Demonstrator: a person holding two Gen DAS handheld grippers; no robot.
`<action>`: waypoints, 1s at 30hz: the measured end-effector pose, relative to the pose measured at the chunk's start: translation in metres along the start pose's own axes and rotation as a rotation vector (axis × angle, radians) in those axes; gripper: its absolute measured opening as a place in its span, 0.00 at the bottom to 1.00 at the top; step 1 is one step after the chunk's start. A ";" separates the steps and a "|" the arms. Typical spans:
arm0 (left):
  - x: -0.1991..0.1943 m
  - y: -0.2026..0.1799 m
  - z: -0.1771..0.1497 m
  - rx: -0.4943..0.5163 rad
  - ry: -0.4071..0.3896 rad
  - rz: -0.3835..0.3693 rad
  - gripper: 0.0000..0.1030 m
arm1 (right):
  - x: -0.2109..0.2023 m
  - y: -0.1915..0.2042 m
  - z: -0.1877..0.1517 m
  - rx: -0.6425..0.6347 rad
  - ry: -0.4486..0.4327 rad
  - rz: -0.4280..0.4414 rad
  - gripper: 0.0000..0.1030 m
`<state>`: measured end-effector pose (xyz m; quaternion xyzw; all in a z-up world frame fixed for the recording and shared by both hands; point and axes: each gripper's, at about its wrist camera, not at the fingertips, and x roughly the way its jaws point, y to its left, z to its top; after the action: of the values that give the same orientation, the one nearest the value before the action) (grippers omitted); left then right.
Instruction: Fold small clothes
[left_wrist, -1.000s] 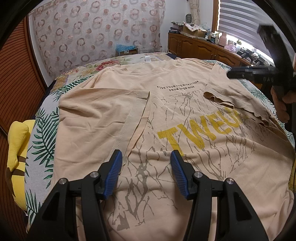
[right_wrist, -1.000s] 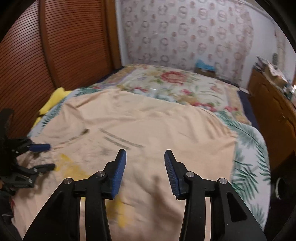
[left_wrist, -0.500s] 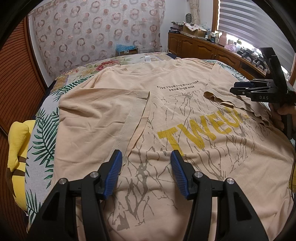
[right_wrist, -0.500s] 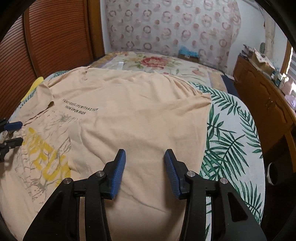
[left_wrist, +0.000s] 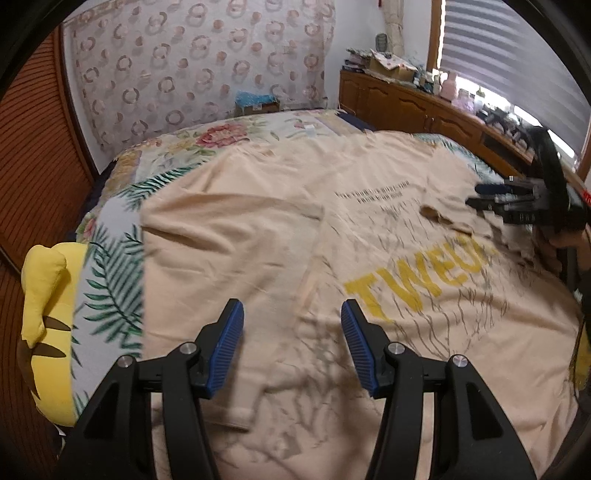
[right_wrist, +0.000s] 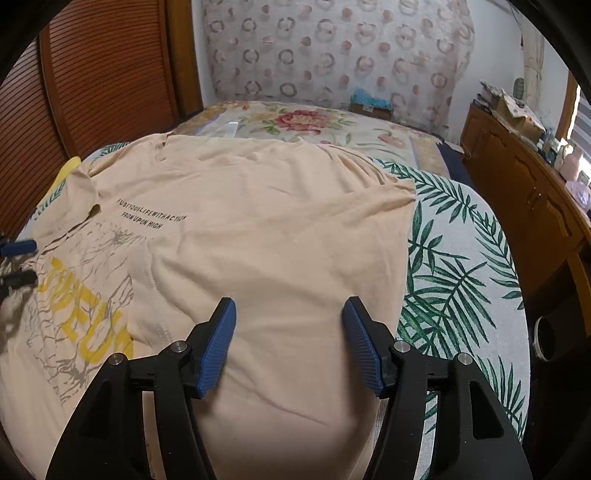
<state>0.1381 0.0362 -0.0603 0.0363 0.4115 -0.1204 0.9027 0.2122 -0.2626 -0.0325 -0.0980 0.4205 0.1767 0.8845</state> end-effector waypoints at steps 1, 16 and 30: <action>-0.002 0.005 0.002 -0.011 -0.008 -0.005 0.53 | 0.000 0.000 0.000 0.001 0.000 0.001 0.60; 0.025 0.095 0.043 -0.144 -0.008 0.058 0.53 | 0.000 0.000 0.000 0.001 -0.001 0.001 0.61; 0.070 0.129 0.055 -0.250 0.077 0.052 0.53 | 0.000 0.000 0.000 0.000 -0.001 0.001 0.61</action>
<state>0.2544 0.1389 -0.0811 -0.0615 0.4566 -0.0432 0.8865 0.2122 -0.2625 -0.0328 -0.0978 0.4201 0.1771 0.8846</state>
